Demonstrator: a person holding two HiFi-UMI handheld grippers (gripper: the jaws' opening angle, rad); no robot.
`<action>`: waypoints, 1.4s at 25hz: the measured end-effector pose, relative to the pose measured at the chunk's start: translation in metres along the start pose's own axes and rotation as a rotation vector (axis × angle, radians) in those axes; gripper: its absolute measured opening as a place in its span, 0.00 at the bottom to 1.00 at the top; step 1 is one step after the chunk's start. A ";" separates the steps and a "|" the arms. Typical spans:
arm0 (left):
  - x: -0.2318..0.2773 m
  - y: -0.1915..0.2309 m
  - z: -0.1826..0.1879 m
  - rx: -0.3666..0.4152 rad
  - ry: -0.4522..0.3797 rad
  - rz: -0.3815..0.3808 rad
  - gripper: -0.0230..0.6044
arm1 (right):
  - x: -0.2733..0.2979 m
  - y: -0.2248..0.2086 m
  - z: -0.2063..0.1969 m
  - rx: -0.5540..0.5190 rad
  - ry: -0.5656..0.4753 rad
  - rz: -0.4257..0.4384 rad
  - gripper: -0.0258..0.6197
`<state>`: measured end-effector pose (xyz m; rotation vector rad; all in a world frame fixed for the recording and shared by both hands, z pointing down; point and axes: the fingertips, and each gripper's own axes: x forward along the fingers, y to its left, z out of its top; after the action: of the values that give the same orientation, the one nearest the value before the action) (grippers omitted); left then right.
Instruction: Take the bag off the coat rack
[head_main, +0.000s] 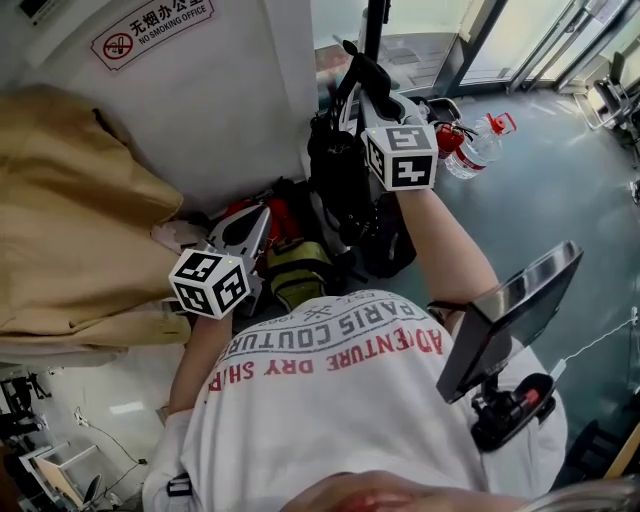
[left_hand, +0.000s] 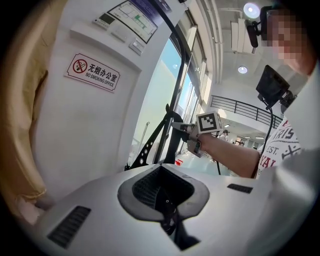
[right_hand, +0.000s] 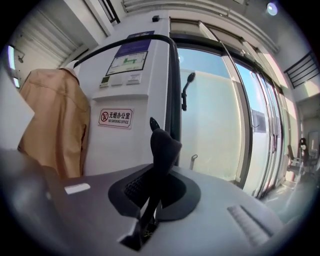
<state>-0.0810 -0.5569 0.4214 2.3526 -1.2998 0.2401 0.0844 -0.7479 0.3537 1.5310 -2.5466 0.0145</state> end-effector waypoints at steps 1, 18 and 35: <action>-0.002 0.001 0.000 0.002 0.001 0.004 0.04 | -0.001 0.001 0.008 -0.025 -0.014 -0.001 0.05; -0.031 0.016 -0.007 -0.077 -0.056 0.056 0.04 | 0.008 0.012 0.128 -0.074 -0.180 0.090 0.05; -0.070 0.022 0.001 -0.092 -0.084 0.076 0.04 | -0.076 0.117 0.101 0.092 -0.186 0.397 0.05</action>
<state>-0.1373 -0.5140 0.4022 2.2610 -1.4102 0.1037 0.0027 -0.6356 0.2522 1.0717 -2.9953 0.0414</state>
